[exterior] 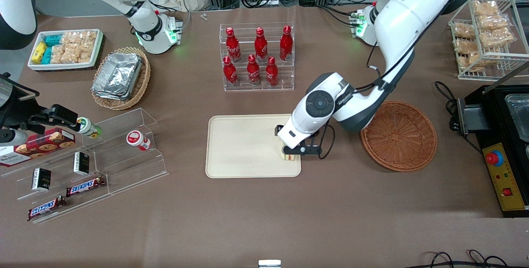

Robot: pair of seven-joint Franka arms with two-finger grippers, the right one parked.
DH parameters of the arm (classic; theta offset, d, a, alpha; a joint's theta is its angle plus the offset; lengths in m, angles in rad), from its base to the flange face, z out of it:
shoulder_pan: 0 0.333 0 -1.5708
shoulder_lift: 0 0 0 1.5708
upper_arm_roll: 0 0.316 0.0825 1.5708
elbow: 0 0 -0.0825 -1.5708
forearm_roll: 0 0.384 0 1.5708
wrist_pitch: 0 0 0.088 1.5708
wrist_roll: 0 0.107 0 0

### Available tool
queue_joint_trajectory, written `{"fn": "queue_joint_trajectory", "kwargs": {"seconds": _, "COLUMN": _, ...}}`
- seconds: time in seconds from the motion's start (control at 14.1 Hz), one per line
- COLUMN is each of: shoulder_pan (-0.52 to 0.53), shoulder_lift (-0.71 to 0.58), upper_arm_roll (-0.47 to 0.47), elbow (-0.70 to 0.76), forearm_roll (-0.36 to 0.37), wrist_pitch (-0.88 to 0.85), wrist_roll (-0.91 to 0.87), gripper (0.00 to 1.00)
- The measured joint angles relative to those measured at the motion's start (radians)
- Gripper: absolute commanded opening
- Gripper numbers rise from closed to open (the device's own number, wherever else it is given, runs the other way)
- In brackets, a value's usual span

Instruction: Place sandwich from basket to tray

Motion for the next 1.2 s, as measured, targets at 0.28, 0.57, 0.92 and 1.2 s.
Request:
{"fn": "queue_joint_trajectory", "kwargs": {"seconds": 0.28, "shoulder_pan": 0.092, "shoulder_lift": -0.198, "upper_arm_roll": 0.004, "elbow": 0.003, "forearm_roll": -0.002, "wrist_pitch": -0.213, "wrist_roll": 0.078, "gripper": 1.00}}
{"fn": "queue_joint_trajectory", "kwargs": {"seconds": 0.57, "shoulder_pan": 0.236, "shoulder_lift": -0.310, "upper_arm_roll": 0.008, "elbow": 0.002, "forearm_roll": -0.023, "wrist_pitch": -0.319, "wrist_roll": 0.317, "gripper": 1.00}}
{"fn": "queue_joint_trajectory", "kwargs": {"seconds": 0.92, "shoulder_pan": 0.451, "shoulder_lift": -0.405, "upper_arm_roll": 0.016, "elbow": 0.060, "forearm_roll": -0.155, "wrist_pitch": -0.461, "wrist_roll": 0.595, "gripper": 1.00}}
{"fn": "queue_joint_trajectory", "kwargs": {"seconds": 1.2, "shoulder_pan": 0.520, "shoulder_lift": -0.409, "upper_arm_roll": 0.021, "elbow": 0.099, "forearm_roll": -0.155, "wrist_pitch": -0.502, "wrist_roll": 0.618, "gripper": 1.00}}
